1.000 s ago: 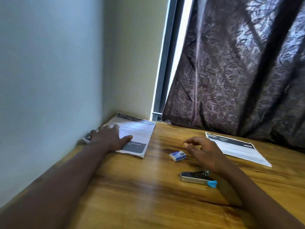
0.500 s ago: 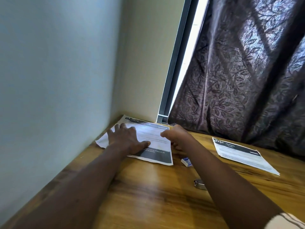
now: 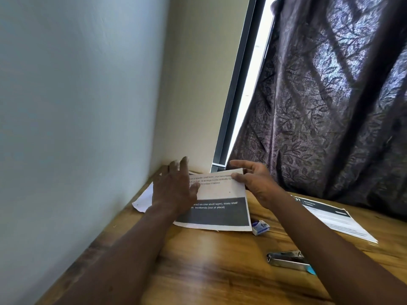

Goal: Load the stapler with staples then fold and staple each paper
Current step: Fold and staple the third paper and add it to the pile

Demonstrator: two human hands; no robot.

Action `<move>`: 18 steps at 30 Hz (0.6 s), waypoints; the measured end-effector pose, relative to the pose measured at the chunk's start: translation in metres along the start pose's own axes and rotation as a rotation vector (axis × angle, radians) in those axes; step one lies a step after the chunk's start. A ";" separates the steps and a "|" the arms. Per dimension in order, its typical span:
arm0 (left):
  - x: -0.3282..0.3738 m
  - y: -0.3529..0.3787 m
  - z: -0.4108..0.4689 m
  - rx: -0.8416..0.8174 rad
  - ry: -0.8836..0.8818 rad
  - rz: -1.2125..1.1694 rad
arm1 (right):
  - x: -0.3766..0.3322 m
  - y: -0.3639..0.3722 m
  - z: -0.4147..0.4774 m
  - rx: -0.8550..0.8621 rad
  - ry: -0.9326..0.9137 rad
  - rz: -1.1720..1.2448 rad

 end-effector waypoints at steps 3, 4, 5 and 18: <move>0.010 -0.009 -0.002 0.083 0.174 -0.032 | -0.021 -0.016 -0.019 -0.006 -0.118 0.025; 0.014 -0.013 -0.003 0.118 0.228 -0.039 | -0.028 -0.022 -0.026 0.000 -0.157 0.034; 0.018 -0.017 -0.004 0.172 0.279 -0.042 | -0.037 -0.028 -0.035 0.006 -0.194 0.039; 0.104 -0.057 -0.062 0.718 0.774 -0.041 | -0.058 -0.141 -0.145 0.223 -0.460 0.022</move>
Point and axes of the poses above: each hand's wrist, its own z-axis towards the middle knuckle, its own y-axis out of the palm, x = y × z, the point moved 3 cm from there along z, towards the middle knuckle, and after that the axes turned 9 degrees about z, right-handed, at the moved point
